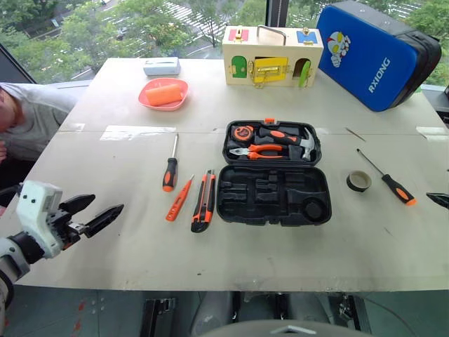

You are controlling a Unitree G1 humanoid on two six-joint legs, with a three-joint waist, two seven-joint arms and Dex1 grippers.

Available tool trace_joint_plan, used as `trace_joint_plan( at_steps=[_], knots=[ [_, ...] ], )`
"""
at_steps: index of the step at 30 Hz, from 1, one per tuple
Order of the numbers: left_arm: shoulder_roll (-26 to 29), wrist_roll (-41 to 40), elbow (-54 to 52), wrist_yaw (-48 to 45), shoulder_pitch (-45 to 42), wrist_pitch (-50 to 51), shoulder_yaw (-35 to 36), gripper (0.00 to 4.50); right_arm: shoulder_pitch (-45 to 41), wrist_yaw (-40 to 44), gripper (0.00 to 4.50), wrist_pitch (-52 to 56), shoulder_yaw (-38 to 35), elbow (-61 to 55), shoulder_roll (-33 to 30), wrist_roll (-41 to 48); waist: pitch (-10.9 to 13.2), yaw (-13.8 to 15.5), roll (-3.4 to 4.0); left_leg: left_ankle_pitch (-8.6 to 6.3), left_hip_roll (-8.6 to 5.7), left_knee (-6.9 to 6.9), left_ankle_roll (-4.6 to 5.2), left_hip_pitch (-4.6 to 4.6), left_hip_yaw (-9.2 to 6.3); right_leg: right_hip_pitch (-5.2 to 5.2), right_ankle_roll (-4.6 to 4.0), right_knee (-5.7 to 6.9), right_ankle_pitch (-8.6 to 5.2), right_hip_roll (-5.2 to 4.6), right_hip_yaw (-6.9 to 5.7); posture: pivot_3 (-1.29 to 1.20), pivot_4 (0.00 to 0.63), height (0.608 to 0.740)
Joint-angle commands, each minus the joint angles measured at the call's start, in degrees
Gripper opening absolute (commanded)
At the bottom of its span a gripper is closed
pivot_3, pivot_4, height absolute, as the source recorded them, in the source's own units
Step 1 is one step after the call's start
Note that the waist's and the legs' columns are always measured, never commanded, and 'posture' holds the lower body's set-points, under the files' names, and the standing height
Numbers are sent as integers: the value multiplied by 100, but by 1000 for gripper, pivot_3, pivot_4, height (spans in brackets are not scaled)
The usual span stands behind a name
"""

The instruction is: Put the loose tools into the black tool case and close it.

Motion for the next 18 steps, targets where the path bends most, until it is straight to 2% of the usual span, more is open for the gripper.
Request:
trace_joint_plan(
  at_steps=[1, 11, 15, 18],
  knots=[
    [52, 6, -56, -17, 57, -93, 215, 4481, -5, 0, 4458, -18, -121, -88, -123, 21, 0, -4, 0, 0, 0, 0, 0, 0, 0, 0, 0, 0, 0, 0, 0, 0, 150, 735],
    [-43, 185, -1, 170, 97, -205, 130, 4481, -79, -248, 4458, 15, -150, -339, -108, 39, 0, -34, 0, 0, 0, 0, 0, 0, 0, 0, 0, 1, 0, 0, 0, 0, 150, 735],
    [-79, -316, -324, 773, -542, 569, 94, 4481, -407, -364, 4458, 252, -2, -1180, 33, 376, 0, -29, 2, 0, 0, 1, 0, 1, 0, 0, 0, 6, 0, 0, 0, 0, 150, 735],
    [67, -468, -527, 1405, -1218, 1384, -205, 4481, -780, -447, 4458, 731, 296, -2138, 158, 884, -1, -30, 1, 0, 0, 3, 0, 1, -2, 0, 3, 10, 2, 1, -1, 0, 150, 735]
  ],
)
